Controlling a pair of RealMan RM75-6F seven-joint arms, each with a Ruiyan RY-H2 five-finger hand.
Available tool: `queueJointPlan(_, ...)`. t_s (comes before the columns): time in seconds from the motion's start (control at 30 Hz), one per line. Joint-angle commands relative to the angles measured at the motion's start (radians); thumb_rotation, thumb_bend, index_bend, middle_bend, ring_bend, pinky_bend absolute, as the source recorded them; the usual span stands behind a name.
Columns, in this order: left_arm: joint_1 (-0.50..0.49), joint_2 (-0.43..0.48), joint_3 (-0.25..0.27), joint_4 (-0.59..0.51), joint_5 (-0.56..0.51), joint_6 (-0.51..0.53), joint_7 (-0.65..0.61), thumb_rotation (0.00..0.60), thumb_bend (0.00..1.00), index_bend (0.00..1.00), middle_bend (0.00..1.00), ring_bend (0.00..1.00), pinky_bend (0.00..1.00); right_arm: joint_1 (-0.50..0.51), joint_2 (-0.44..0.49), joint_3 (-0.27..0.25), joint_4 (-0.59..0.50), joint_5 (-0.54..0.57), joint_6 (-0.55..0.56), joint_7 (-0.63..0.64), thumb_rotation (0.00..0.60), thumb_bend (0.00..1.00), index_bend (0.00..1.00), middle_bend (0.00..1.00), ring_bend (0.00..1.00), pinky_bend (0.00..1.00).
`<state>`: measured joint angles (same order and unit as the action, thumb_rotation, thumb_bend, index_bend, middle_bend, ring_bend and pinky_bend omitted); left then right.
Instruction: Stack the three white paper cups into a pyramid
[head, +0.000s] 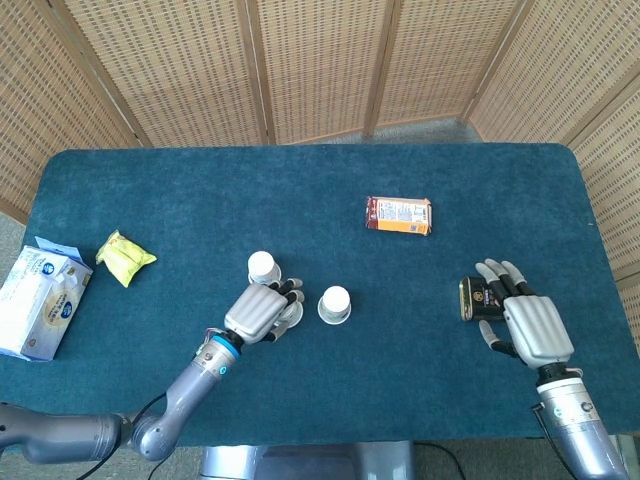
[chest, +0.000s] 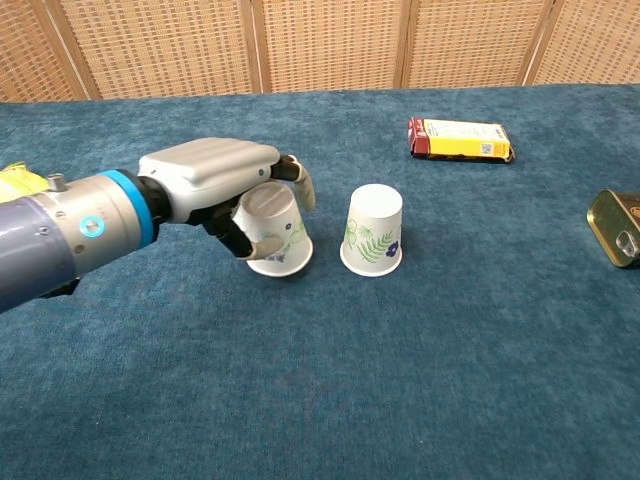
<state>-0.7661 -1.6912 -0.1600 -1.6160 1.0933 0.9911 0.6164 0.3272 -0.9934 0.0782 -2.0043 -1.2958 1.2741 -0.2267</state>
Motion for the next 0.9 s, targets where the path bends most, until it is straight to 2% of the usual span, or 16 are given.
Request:
queueJointPlan(0.03,-0.012,-0.017,-0.006,0.015,-0.011,0.003,0.004,0.6,0.45,0.3,0.22,0.33,0.58,-0.002,0.001,0.001,0.001,-0.002,0.0,0.004,0.6,0.45,0.03,0.01,0.0,0.41)
queueJointPlan(0.43,-0.045,-0.065,-0.013,0.052,-0.069,0.007,0.032,0.6,0.45,0.29,0.21,0.33,0.58,-0.013,0.009,0.005,0.006,-0.009,-0.006,0.024,0.6,0.45,0.03,0.01,0.0,0.41)
queueJointPlan(0.9,-0.071,-0.116,-0.022,0.088,-0.088,0.028,0.045,0.6,0.44,0.28,0.19,0.32,0.57,-0.028,0.022,0.006,0.011,-0.025,-0.006,0.055,0.6,0.45,0.03,0.01,0.0,0.41)
